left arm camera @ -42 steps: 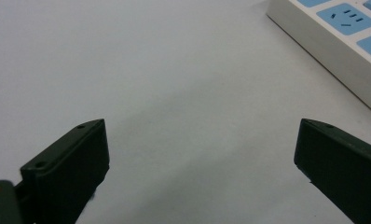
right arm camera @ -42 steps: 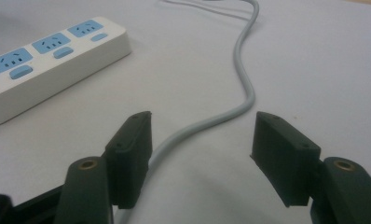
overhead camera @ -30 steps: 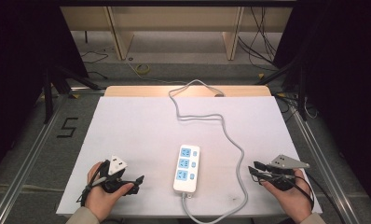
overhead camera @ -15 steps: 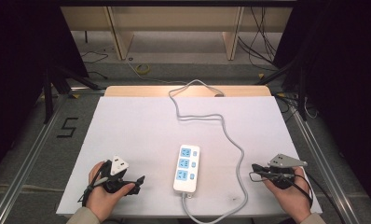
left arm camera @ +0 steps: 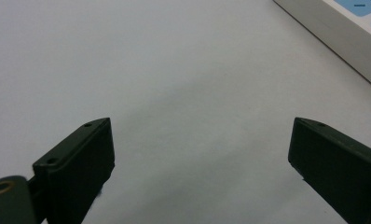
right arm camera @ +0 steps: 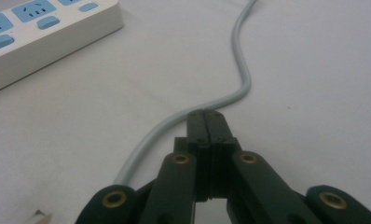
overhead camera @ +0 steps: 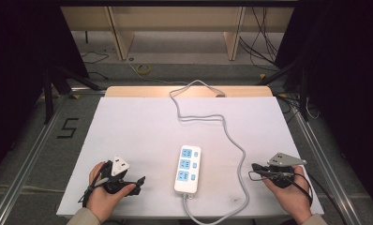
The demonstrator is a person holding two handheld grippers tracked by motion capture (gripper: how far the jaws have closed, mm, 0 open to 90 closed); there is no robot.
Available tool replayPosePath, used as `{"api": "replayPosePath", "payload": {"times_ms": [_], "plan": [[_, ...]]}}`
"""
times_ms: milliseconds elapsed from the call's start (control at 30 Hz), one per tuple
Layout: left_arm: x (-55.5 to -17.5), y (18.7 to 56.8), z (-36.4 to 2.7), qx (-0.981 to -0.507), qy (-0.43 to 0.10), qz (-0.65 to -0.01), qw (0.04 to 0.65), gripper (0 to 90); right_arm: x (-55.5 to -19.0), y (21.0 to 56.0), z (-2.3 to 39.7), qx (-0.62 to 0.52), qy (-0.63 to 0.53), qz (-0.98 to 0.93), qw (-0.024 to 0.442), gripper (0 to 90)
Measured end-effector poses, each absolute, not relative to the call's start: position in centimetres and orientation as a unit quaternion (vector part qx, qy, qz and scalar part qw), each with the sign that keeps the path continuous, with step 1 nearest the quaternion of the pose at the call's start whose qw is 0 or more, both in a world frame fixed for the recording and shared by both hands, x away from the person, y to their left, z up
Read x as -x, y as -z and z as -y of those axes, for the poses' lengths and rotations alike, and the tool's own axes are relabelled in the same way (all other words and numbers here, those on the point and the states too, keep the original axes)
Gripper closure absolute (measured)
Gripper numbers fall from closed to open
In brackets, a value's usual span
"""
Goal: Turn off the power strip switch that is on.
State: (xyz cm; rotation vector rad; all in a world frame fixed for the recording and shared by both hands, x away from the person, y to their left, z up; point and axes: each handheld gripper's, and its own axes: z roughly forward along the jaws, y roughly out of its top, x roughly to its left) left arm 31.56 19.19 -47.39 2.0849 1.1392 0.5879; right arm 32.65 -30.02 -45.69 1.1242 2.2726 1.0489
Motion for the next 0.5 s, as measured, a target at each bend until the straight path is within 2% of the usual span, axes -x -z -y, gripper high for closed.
{"api": "replayPosePath", "payload": {"times_ms": [500], "plan": [[-31.60,47.35,-19.03,-0.801,-0.229,-0.435,0.342,7.1,-33.18,45.41,29.11,-0.399,-0.376,-0.815,0.189,90.0]]}}
